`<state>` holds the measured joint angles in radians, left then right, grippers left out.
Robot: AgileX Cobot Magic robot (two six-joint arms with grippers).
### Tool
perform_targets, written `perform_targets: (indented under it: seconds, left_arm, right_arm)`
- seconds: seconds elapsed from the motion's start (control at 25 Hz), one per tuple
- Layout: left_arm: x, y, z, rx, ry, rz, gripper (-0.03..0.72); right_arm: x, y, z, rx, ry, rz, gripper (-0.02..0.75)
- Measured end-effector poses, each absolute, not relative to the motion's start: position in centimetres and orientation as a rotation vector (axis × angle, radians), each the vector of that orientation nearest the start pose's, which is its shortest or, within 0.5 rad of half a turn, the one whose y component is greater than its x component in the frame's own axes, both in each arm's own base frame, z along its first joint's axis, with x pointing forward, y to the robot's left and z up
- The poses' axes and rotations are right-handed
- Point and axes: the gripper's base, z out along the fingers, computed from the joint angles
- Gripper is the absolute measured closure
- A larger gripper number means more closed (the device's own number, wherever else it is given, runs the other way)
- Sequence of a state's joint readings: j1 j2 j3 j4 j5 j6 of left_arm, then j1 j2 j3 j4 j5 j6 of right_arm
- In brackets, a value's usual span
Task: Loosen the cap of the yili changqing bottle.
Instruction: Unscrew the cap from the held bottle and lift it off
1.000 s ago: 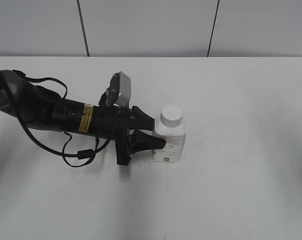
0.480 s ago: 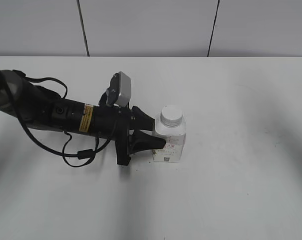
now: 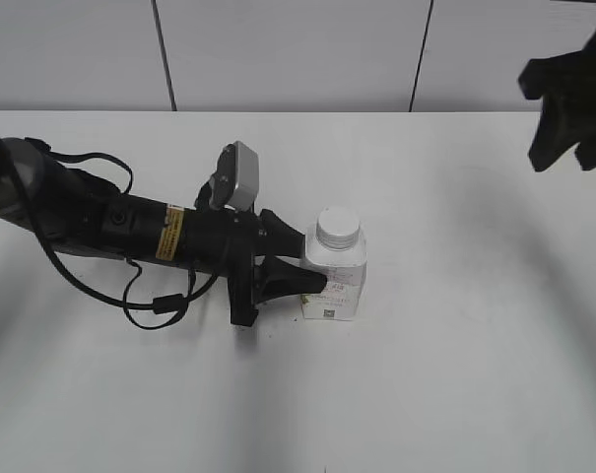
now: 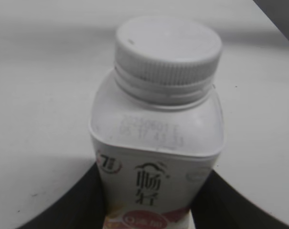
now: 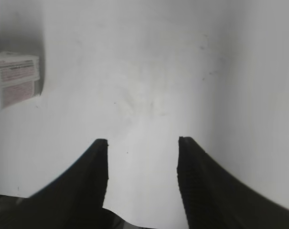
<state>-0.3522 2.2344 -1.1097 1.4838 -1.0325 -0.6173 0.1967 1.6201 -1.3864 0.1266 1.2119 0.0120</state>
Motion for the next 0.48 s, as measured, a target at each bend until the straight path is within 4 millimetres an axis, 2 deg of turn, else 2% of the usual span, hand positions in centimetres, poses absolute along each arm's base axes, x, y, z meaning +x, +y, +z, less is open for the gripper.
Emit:
perform_targets:
  seconds: [0.2,0.48]
  left_arm:
    - [33.0,-20.4,8.0,1.479,1.542,-0.994,0.363]
    - [33.0,-20.4,8.0,1.479,1.543,-0.994,0.363]
  right_arm:
    - [32.3,12.0,29.2,-0.383,2.933,0.239,0.36]
    - [32.9,18.5,28.2,-0.447,2.943,0.285,0.36]
